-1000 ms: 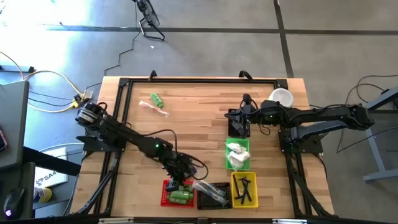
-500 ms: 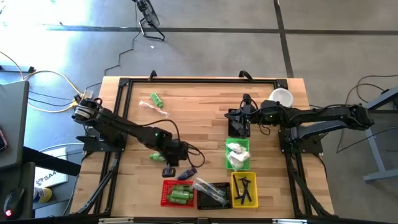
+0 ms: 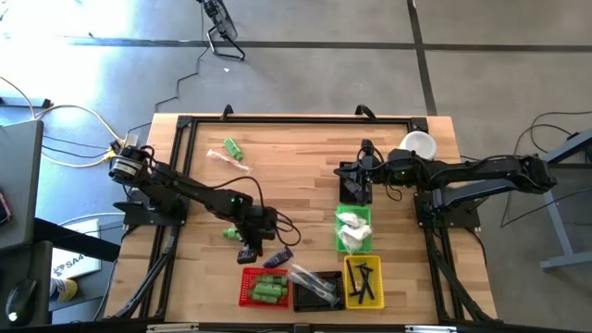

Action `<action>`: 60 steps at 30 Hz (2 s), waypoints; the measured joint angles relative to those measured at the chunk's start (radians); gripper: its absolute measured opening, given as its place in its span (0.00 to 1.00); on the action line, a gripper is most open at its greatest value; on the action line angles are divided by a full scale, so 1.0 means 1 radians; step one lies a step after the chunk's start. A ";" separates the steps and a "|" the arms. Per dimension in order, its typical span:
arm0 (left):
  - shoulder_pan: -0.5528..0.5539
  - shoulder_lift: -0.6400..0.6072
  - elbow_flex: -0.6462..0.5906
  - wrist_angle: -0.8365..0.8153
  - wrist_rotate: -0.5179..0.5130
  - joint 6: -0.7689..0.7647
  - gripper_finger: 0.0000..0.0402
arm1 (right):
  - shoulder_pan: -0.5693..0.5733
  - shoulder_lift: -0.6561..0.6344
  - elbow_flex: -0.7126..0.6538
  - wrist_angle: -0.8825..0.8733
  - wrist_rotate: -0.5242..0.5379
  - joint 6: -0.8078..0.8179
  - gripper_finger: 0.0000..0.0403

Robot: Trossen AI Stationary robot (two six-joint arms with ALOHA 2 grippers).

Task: Pick & Place Travel size toiletries
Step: Put the blue shaving cream into the top black bin

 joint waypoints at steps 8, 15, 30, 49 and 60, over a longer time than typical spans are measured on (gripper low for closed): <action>0.000 0.060 -0.001 0.055 0.009 -0.044 0.00 | 0.000 0.000 0.000 0.001 0.003 0.000 0.01; 0.000 0.142 -0.001 0.089 0.110 -0.056 0.00 | 0.000 0.000 0.000 -0.006 0.003 -0.001 0.01; 0.000 0.148 -0.001 0.290 0.080 -0.018 0.00 | 0.000 0.000 0.000 -0.013 0.004 -0.003 0.01; 0.000 0.134 0.000 0.270 -0.029 0.001 0.00 | 0.000 0.000 0.000 -0.013 0.003 -0.003 0.01; 0.000 0.206 0.001 0.295 0.195 -0.077 0.00 | 0.000 0.000 0.000 -0.014 0.003 -0.018 0.01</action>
